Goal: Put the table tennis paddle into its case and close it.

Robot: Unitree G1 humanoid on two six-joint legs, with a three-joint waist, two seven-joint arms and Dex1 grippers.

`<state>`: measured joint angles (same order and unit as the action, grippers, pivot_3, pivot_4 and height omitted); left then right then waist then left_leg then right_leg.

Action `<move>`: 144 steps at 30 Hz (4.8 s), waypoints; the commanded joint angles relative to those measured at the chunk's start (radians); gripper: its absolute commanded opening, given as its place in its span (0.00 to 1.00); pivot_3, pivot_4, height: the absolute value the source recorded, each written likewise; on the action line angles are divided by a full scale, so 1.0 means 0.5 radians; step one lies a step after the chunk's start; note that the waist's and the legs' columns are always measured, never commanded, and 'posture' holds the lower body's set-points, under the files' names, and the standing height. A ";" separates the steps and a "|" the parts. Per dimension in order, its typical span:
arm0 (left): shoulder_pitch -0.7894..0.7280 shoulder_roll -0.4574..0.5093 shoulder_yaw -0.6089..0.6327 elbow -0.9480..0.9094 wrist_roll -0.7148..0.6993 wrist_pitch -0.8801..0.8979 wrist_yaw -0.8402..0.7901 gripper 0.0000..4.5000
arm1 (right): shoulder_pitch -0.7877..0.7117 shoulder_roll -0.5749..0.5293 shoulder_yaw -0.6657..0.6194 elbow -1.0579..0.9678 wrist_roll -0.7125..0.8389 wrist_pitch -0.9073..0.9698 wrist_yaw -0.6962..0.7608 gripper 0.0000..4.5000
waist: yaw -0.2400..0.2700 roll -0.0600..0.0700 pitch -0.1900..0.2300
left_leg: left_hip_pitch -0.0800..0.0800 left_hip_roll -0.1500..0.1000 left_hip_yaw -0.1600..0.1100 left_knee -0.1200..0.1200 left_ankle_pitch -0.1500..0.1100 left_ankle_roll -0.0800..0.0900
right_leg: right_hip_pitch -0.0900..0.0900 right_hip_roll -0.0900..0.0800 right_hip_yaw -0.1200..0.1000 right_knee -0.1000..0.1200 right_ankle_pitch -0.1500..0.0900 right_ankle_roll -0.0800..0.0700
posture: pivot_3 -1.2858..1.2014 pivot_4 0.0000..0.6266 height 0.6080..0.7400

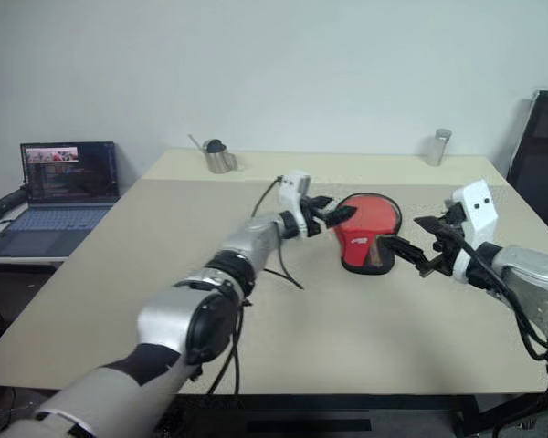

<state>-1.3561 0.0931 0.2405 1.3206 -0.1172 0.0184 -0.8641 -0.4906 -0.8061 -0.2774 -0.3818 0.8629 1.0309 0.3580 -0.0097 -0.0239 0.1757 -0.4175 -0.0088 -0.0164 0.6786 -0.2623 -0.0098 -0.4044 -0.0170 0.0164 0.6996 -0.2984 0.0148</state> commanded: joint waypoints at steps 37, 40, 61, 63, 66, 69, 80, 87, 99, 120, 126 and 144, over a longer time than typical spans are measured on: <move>0.982 0.924 -0.208 -2.219 -0.621 1.145 -0.536 1.00 | -1.324 0.842 0.503 3.177 -1.481 -1.487 0.046 0.99 | -0.064 0.002 -0.001 | 0.001 0.003 0.001 0.000 0.001 -0.002 | -0.001 -0.002 0.005 0.001 0.000 -0.001 | 0.52 0.24 1.00; 0.980 0.940 -0.209 -2.226 -0.634 1.147 -0.514 1.00 | -1.337 0.876 0.489 3.232 -1.516 -1.516 0.044 0.99 | -0.077 0.002 -0.001 | 0.002 0.003 0.001 0.000 0.001 -0.002 | -0.001 -0.002 0.005 0.003 0.000 -0.001 | 0.52 0.24 1.00; 1.011 1.011 -0.217 -2.235 -0.666 1.135 -0.432 1.00 | -1.327 1.004 0.318 3.367 -1.549 -1.303 0.018 0.00 | -0.095 0.002 -0.001 | 0.007 0.003 0.002 0.001 0.003 -0.005 | -0.001 -0.002 0.007 0.013 0.000 -0.001 | 0.52 0.24 1.00; 1.015 1.024 -0.221 -2.228 -0.661 1.131 -0.439 1.00 | -1.323 1.009 0.309 3.363 -1.552 -1.299 0.016 0.00 | -0.095 0.002 -0.001 | 0.007 0.003 0.002 0.001 0.003 -0.005 | -0.001 -0.002 0.007 0.014 0.000 -0.001 | 0.52 0.24 1.00; 1.022 1.052 -0.213 -2.209 -0.656 1.126 -0.449 1.00 | -1.321 1.008 0.289 3.346 -1.546 -1.314 0.024 0.00 | -0.095 0.002 -0.001 | 0.007 0.003 0.002 0.001 0.003 -0.005 | -0.001 -0.002 0.007 0.015 0.000 -0.001 | 0.52 0.24 1.00; 1.026 1.075 -0.205 -2.191 -0.656 1.120 -0.452 1.00 | -1.327 0.989 0.244 3.334 -1.520 -1.308 0.000 0.00 | -0.095 0.002 -0.001 | 0.008 0.003 0.001 0.001 0.003 -0.005 | -0.001 -0.002 0.006 0.016 0.000 -0.001 | 0.52 0.24 1.00; 1.195 1.231 -0.232 -2.320 -0.702 1.203 -0.601 1.00 | -1.373 1.026 0.056 3.211 -1.322 -0.943 0.156 0.00 | -0.101 0.002 -0.001 | 0.008 0.004 0.002 -0.001 0.003 -0.005 | -0.001 -0.002 0.006 0.015 0.000 -0.002 | 0.52 0.24 1.00; 1.344 1.328 -0.245 -2.463 -0.783 1.308 -0.663 1.00 | -1.137 1.111 0.155 2.401 -1.148 -0.237 0.351 0.00 | -0.105 0.002 -0.001 | 0.008 0.004 0.001 -0.002 0.003 -0.005 | -0.002 -0.002 0.006 0.015 -0.001 -0.002 | 0.52 0.24 1.00; 1.389 1.341 -0.274 -2.535 -0.837 1.362 -0.673 1.00 | -0.642 1.122 0.103 1.264 -0.908 0.463 0.177 0.00 | -0.090 0.002 -0.001 | 0.005 0.004 -0.001 -0.002 0.003 -0.005 | -0.003 -0.002 0.004 0.013 -0.001 -0.002 | 0.52 0.24 1.00; 1.825 1.828 -0.469 -2.815 -0.811 1.175 -1.235 1.00 | -0.135 1.529 0.332 0.192 -0.510 1.167 0.066 0.00 | -0.084 0.003 -0.001 | 0.004 0.003 -0.004 -0.005 0.002 -0.004 | -0.003 -0.002 0.002 0.007 -0.002 -0.003 | 0.52 0.24 1.00; 1.912 1.876 -0.484 -2.883 -0.819 1.146 -1.276 1.00 | -0.006 1.392 0.420 0.071 -0.325 1.167 0.075 0.00 | -0.083 0.002 0.000 | 0.004 0.004 -0.006 -0.006 0.002 -0.004 | -0.002 -0.002 0.000 0.005 -0.002 -0.003 | 0.52 0.24 1.00; 1.862 1.846 -0.496 -2.967 -0.944 1.220 -1.275 1.00 | 0.276 1.126 0.346 -0.089 0.141 1.167 -0.192 0.00 | -0.075 0.002 0.000 | 0.003 0.004 -0.007 -0.006 0.002 -0.003 | 0.000 -0.001 -0.002 0.000 -0.002 -0.002 | 0.52 0.24 1.00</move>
<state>-0.4038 1.0124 -0.0325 -0.1218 -0.5569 0.6227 -1.4842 -0.3482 -0.2408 -0.0961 -0.4075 0.8923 1.6047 0.2727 -0.0472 -0.0230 0.1756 -0.4160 -0.0070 -0.0202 0.6754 -0.2615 -0.0113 -0.4044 -0.0175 0.0156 0.6993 -0.2994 0.0138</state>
